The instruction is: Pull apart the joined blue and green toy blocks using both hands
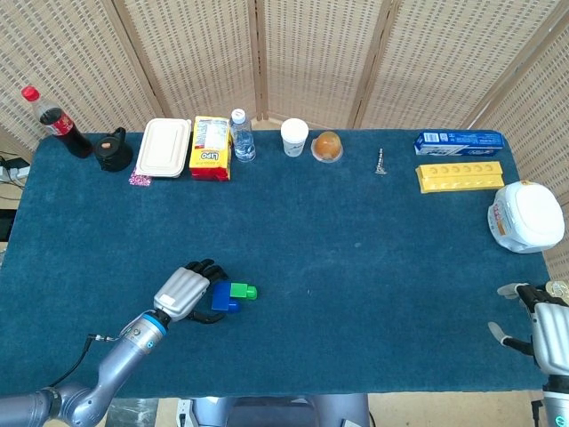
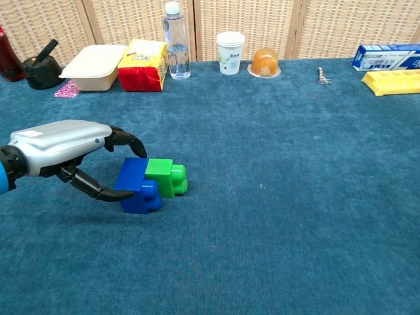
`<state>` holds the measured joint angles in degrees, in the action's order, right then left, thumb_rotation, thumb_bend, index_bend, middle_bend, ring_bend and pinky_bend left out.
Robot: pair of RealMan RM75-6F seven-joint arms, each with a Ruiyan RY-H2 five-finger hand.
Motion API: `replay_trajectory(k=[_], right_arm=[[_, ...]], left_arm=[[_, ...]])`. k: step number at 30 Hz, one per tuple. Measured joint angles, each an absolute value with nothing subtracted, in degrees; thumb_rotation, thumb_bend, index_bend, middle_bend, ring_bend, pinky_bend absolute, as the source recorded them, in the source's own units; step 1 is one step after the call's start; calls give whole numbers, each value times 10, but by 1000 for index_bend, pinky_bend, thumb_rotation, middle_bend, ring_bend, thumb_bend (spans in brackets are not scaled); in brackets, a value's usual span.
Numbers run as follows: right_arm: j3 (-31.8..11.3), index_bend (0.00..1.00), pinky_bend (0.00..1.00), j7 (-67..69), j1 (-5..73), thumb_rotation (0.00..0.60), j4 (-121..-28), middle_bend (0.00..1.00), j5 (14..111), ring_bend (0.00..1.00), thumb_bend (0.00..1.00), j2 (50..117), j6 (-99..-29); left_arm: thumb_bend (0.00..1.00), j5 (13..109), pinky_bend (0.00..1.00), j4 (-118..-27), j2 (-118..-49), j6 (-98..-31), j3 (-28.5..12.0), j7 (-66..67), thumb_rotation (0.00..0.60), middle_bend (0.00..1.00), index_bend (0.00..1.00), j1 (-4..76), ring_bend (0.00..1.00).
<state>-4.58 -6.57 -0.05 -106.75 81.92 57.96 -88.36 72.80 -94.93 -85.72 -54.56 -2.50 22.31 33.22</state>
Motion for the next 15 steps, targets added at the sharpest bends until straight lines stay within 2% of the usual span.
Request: replay_trajectory(k=[8, 15], right_arm=[[-44, 385, 439, -68, -5, 600, -1069, 433, 822, 446, 229, 579, -889], [-41, 384, 439, -70, -9, 600, -1075, 433, 826, 447, 229, 577, -893]], left_arm=[[272, 758, 249, -920, -871, -545, -12, 170, 330, 260, 271, 331, 142], [329, 765, 266, -905, -877, -556, -2, 182, 331, 259, 292, 326, 142]])
